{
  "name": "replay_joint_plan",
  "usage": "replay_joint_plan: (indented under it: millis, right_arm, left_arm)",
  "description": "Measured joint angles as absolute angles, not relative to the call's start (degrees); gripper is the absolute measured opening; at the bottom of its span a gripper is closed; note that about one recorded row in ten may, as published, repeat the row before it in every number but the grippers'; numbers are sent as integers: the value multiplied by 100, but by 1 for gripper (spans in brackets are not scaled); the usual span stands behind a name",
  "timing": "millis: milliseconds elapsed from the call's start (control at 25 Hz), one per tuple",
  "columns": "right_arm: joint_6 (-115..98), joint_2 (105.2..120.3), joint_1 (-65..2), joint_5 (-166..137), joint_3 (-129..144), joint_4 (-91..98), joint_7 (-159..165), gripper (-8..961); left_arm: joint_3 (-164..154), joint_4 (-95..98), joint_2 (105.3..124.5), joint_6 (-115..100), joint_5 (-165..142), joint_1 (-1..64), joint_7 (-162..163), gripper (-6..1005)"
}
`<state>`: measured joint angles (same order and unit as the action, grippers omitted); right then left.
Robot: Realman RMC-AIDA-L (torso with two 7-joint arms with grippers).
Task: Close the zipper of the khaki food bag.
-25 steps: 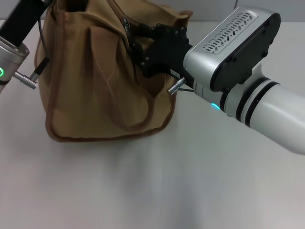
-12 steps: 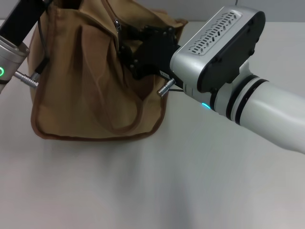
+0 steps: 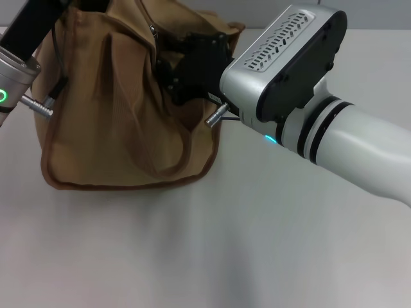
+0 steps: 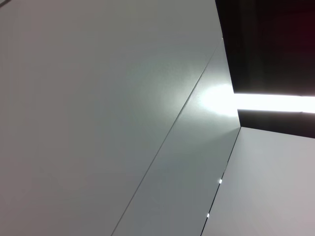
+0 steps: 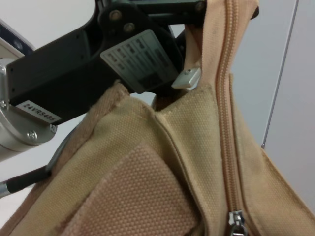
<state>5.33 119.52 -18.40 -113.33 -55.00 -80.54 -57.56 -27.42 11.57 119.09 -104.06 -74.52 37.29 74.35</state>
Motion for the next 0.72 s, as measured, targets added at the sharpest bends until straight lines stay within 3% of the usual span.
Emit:
replay_joint_plan:
  millis: [160, 360, 480, 720]
  right_arm:
    - [533, 11954, -1886, -11341, -5499, -8021, -5756, 378]
    - [522, 11950, -1965, -11364, -5501, -7924, -5756, 227]
    - [508, 11949, -1968, -11366, -5502, -7918, -5760, 54]
    - [463, 11946, -1928, -11370, -5514, -7910, -5763, 3]
  left_arm:
    - [-2751, 1160, 11909, -10407, -7451, 3728, 7435, 97]
    - [-2744, 1160, 11909, -10407, -7451, 3725, 7435, 99]
    - [-2729, 1159, 11909, -10407, -7451, 3711, 7435, 100]
    - [-2725, 1154, 11909, -10407, -7452, 3700, 7435, 102]
